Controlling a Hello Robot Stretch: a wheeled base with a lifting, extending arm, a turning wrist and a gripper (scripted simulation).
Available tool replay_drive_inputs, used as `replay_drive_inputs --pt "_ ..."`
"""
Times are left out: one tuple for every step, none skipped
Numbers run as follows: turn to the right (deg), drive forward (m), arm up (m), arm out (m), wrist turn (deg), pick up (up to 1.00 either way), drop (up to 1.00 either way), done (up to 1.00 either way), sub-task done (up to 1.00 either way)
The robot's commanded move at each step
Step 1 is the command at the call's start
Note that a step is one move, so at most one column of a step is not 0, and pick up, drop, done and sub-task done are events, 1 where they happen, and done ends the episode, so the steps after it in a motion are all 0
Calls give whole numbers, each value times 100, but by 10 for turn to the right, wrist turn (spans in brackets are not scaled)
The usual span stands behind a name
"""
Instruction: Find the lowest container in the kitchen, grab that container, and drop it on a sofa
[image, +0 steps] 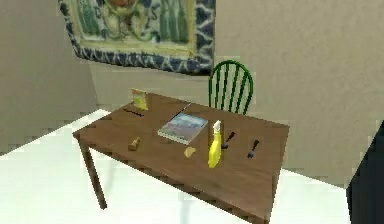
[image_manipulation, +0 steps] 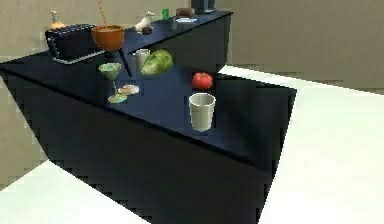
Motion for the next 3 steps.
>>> replay_drive_inputs --pt "-450 0 0 0 0 0 0 0 0" --pt "-330 0 0 0 0 0 0 0 0" --pt "0 0 50 0 0 0 0 0 0"
